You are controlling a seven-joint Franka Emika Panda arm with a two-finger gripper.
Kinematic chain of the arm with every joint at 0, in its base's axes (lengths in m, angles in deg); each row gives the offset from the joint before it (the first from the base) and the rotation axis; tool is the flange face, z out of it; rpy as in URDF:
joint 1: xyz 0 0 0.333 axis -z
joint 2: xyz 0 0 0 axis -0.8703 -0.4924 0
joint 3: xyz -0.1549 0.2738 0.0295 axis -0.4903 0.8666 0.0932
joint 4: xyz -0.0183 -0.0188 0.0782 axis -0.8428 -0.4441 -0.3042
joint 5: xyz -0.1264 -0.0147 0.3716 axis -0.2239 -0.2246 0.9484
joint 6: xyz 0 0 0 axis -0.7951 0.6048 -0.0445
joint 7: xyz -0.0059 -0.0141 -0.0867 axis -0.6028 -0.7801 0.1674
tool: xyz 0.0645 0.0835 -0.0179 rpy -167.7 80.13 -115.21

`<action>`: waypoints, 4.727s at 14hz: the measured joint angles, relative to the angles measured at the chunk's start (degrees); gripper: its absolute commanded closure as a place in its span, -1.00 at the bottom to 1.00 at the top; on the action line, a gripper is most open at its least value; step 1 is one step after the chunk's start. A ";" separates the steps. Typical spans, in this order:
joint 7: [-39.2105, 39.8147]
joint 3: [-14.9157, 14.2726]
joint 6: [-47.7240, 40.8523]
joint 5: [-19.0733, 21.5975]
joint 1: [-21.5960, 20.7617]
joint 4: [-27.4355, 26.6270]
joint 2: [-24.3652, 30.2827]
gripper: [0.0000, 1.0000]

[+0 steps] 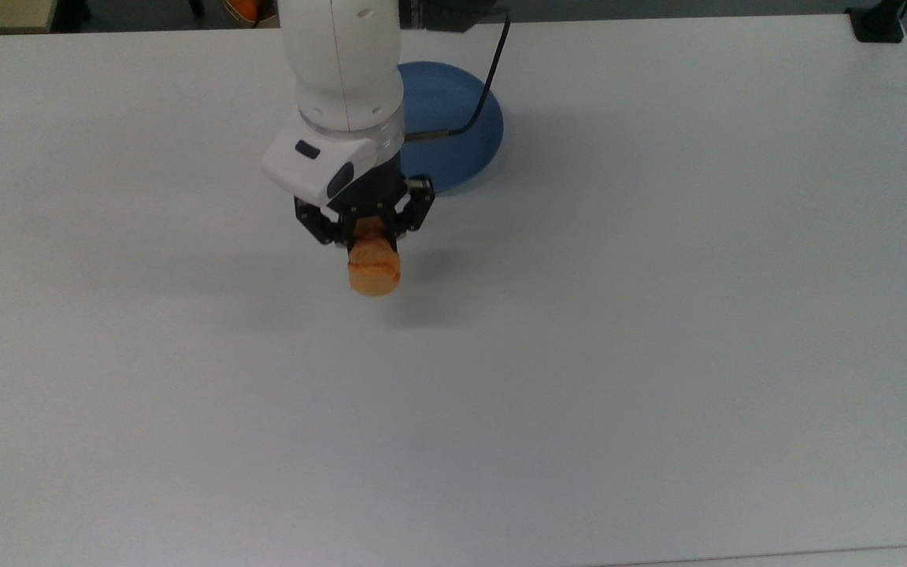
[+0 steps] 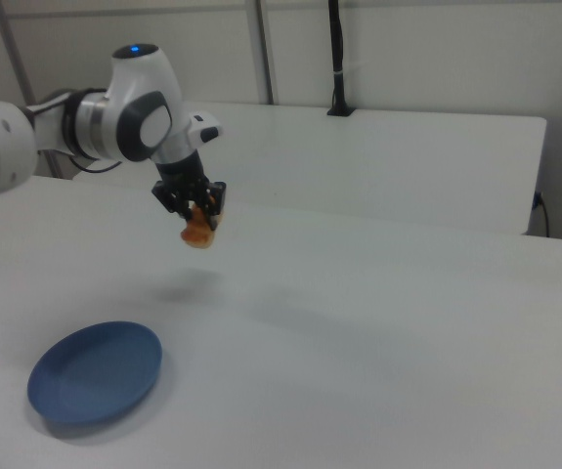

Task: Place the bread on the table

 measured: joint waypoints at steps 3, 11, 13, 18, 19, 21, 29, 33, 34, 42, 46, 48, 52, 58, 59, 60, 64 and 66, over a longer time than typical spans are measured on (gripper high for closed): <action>0.01 -0.23 11.51 0.00 -0.08 1.64 -6.25 0.13; 0.08 -0.57 17.81 -0.05 -1.79 1.81 -12.37 0.13; 0.08 -0.59 20.90 -0.05 -1.78 1.80 -13.09 0.12; 0.04 -0.60 23.36 -0.05 -1.81 1.81 -14.59 -0.33; -0.06 -0.59 23.49 -0.05 -1.81 1.81 -14.63 -0.40; -0.26 -0.59 24.58 -0.05 -1.81 1.79 -14.79 -0.66; -0.37 -0.70 25.43 -0.05 -1.73 1.60 -12.28 -1.00; -0.80 -1.02 12.75 -0.05 -1.37 0.79 -4.30 -1.00; -1.17 -1.13 8.40 -0.04 -0.88 0.79 -1.89 -1.00; -13.73 -1.48 -19.77 5.32 3.05 -0.45 19.16 -1.00; -18.58 -1.47 -26.18 5.49 2.96 -3.30 25.19 -1.00; -18.62 -1.47 -27.47 5.71 2.80 -5.27 27.37 -1.00; -18.59 -1.52 -29.67 5.85 2.05 -9.66 31.17 -1.00; -11.85 -5.50 -25.74 5.85 -4.26 -12.46 31.32 -1.00; -9.87 -5.89 -23.25 5.85 -4.63 -12.73 30.71 -1.00; -9.06 -6.11 -21.69 5.85 -4.74 -12.81 30.20 -1.00; -8.21 -7.13 -16.20 5.85 -4.74 -12.89 28.01 -1.00; -8.16 -7.32 -16.10 5.85 -4.74 -12.89 27.75 -1.00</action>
